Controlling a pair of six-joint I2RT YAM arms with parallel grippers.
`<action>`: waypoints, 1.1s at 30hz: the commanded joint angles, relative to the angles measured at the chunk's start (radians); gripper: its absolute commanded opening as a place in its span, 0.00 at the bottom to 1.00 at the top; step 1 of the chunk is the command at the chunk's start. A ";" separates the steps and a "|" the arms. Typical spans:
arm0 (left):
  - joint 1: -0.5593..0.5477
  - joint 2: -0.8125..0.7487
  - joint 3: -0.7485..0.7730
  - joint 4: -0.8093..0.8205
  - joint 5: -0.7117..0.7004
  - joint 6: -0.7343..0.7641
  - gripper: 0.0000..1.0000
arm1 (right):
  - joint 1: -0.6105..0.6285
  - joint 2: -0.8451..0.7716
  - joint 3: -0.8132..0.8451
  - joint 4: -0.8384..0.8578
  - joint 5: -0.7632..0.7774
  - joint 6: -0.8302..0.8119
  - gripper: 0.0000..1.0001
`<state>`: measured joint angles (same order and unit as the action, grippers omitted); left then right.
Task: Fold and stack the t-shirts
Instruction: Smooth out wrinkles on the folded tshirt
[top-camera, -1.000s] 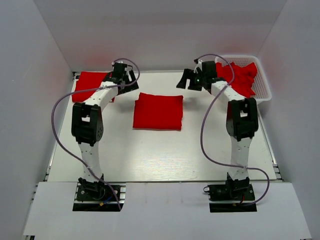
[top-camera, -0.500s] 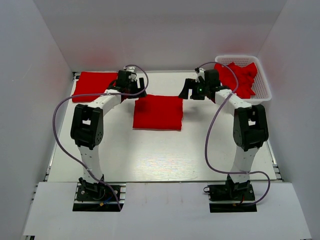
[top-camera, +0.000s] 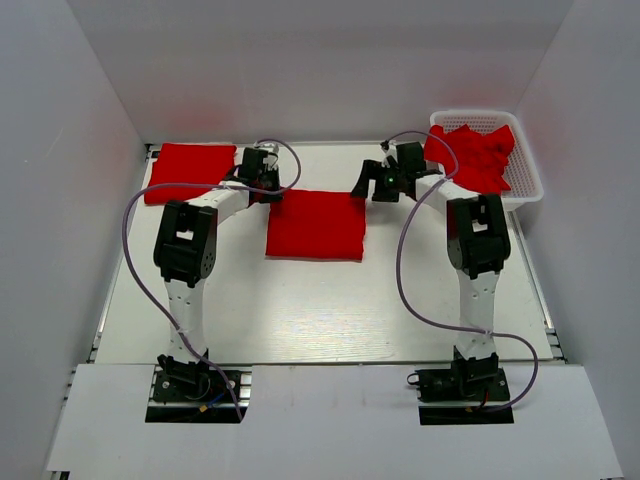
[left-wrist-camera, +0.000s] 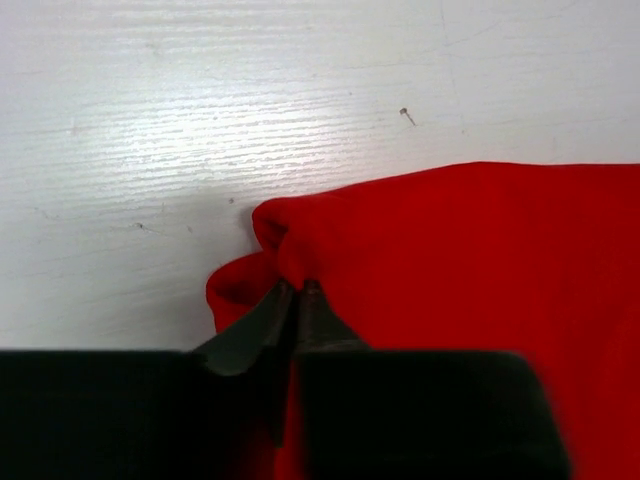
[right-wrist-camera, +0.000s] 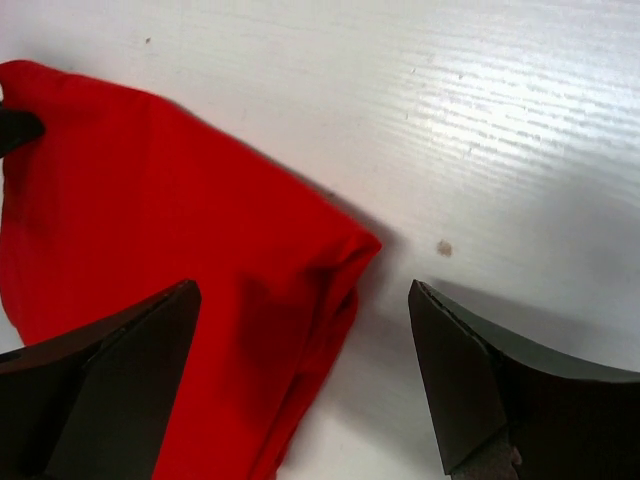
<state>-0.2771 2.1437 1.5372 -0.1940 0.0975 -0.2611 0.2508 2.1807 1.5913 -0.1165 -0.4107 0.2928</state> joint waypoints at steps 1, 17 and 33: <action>-0.004 -0.030 0.026 0.056 0.018 -0.001 0.12 | 0.001 0.039 0.067 0.072 -0.033 0.046 0.89; 0.006 -0.231 -0.152 0.171 0.011 -0.010 0.00 | 0.013 -0.082 -0.051 0.262 -0.082 0.066 0.00; 0.027 -0.157 -0.161 0.125 -0.145 -0.020 0.00 | 0.007 0.088 0.094 0.199 -0.093 0.088 0.00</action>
<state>-0.2665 1.9667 1.3659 -0.0521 0.0162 -0.2760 0.2638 2.2314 1.6375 0.0849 -0.5007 0.3786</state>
